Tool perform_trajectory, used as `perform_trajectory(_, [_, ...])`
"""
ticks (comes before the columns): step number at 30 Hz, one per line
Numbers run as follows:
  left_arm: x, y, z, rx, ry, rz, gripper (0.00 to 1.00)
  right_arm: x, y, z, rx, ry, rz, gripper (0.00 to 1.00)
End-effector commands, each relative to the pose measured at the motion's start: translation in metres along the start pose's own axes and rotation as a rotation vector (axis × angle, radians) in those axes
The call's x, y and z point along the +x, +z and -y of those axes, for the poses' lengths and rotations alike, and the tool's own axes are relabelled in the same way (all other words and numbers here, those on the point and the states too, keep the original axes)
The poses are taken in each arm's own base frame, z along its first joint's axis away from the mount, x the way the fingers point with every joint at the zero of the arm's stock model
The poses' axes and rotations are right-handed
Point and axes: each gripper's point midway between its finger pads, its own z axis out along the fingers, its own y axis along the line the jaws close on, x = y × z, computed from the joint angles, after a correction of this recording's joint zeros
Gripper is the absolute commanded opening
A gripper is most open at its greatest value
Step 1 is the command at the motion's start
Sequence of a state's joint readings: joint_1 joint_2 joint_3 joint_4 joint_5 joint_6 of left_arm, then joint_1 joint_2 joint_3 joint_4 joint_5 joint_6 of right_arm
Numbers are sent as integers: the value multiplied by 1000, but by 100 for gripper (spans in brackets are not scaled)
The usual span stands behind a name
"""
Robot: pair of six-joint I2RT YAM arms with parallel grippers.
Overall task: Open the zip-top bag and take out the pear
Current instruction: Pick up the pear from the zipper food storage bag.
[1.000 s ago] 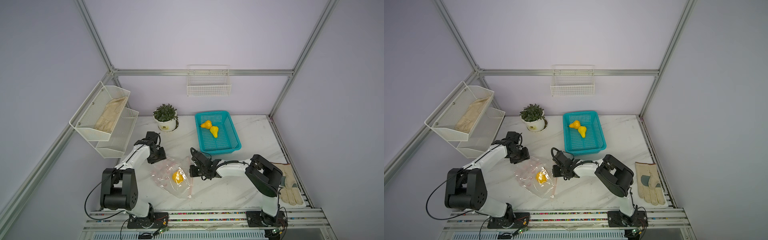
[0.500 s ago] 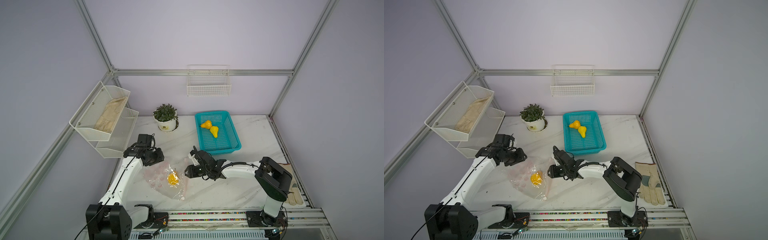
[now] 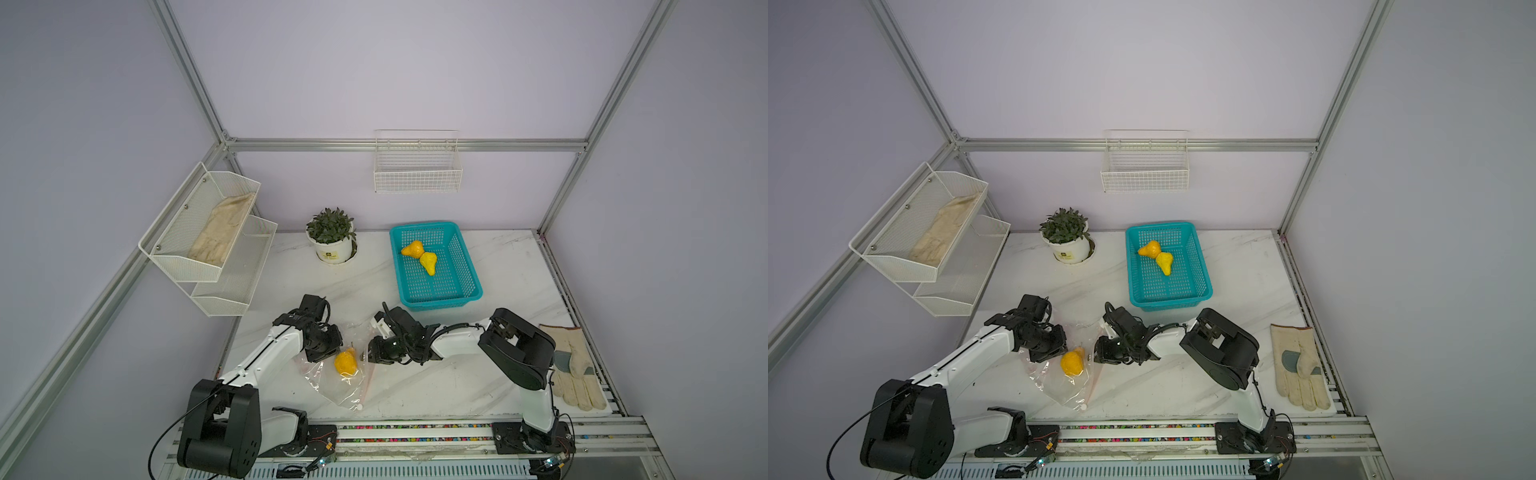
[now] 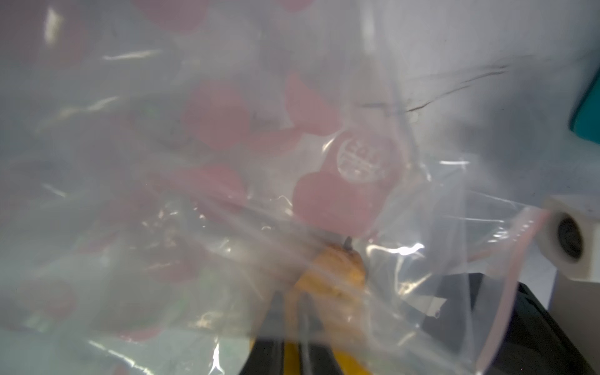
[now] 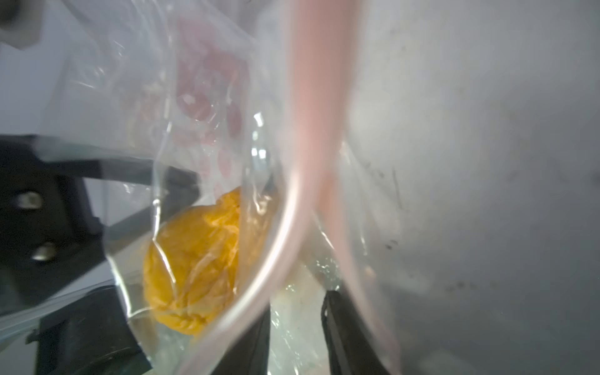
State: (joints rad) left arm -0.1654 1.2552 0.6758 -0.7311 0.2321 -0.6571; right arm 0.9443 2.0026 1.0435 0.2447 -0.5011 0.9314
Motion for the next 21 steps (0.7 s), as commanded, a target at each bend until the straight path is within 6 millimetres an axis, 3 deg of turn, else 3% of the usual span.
perform_trajectory(1, [-4,7,3,36,-45,43,9,-9,-1,-25,-114,21,28,37])
perform_trajectory(7, [-5,18,6,58,-62,51,4,-15,-21,-33,-118,18,83,55])
perform_trajectory(13, [-9,32,15,90,-79,52,0,-8,-21,-45,-137,1,7,71])
perform_trajectory(21, [-12,56,29,113,-86,22,0,12,-20,-48,-80,-109,-82,76])
